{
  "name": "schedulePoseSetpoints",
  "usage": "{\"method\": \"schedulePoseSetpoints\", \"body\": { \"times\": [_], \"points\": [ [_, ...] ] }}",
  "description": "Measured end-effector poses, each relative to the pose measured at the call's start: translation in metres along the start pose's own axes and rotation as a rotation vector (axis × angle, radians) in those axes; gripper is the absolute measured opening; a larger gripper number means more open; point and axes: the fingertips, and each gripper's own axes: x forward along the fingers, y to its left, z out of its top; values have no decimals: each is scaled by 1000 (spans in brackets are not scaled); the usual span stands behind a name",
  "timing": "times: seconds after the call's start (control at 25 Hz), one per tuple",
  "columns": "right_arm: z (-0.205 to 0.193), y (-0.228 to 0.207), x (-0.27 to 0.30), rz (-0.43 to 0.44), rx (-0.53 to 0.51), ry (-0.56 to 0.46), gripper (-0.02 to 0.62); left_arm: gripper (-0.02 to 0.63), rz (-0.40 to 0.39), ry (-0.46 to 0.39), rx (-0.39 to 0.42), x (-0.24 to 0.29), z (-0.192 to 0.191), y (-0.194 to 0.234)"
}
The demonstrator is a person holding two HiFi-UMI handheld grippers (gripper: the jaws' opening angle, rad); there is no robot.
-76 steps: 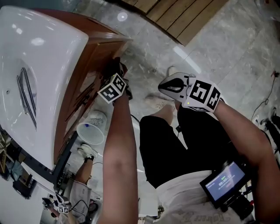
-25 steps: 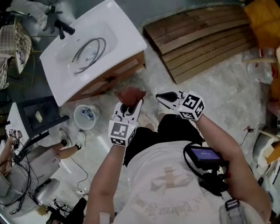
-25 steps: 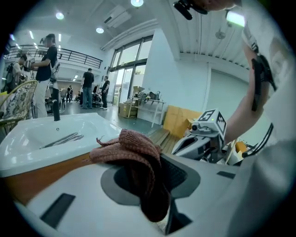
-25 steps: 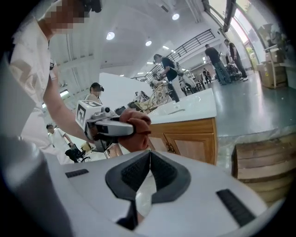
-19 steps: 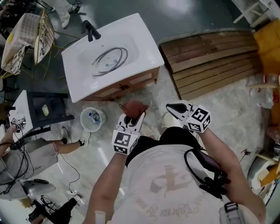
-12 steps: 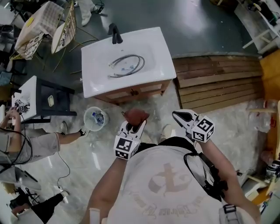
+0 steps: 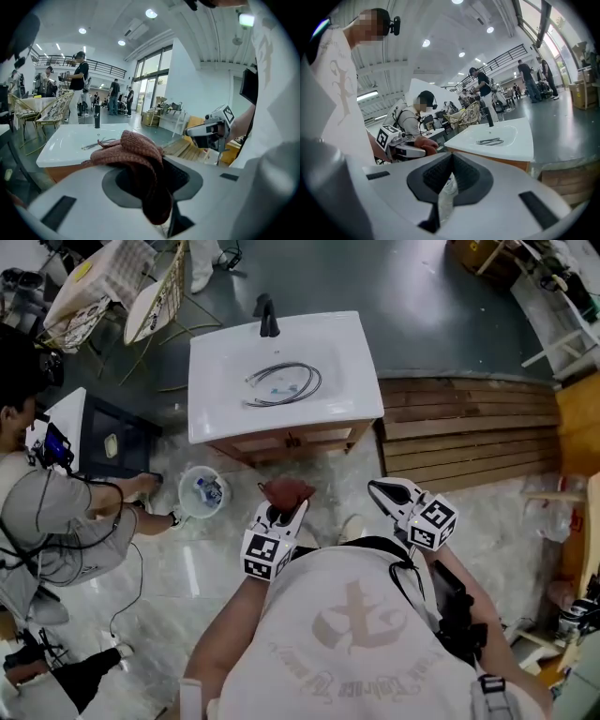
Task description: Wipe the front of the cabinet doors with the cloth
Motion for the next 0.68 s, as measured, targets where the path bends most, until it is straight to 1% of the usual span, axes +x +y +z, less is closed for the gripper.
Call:
{"method": "schedulePoseSetpoints", "body": {
  "times": [0.28, 0.68],
  "points": [
    [5, 3, 2, 0, -5, 4, 14, 118, -16, -8, 14, 5, 13, 0],
    [4, 0, -1, 3, -16, 2, 14, 118, -30, 3, 16, 6, 10, -8]
  ]
}}
